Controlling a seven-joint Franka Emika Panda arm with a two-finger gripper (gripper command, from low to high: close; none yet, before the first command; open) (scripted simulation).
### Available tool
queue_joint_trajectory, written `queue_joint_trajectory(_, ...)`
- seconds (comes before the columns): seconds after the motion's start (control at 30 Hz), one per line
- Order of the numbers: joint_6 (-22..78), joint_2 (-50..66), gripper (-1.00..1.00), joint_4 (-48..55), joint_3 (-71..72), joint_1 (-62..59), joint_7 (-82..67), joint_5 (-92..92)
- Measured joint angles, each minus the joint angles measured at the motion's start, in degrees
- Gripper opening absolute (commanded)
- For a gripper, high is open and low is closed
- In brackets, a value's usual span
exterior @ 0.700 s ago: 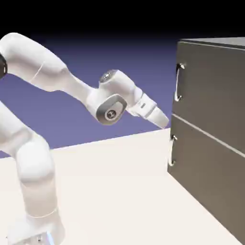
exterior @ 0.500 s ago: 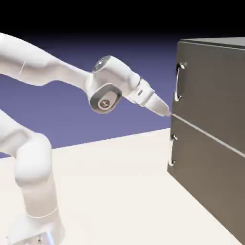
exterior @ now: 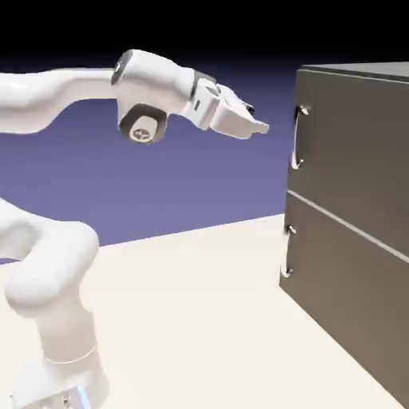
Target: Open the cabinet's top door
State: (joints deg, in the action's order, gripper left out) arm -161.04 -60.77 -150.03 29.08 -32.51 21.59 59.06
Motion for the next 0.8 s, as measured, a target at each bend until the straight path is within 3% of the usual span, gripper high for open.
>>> queue_joint_trajectory(0.8,13.13,-28.47,0.00,11.11,29.45,-33.62,-21.13,59.81)
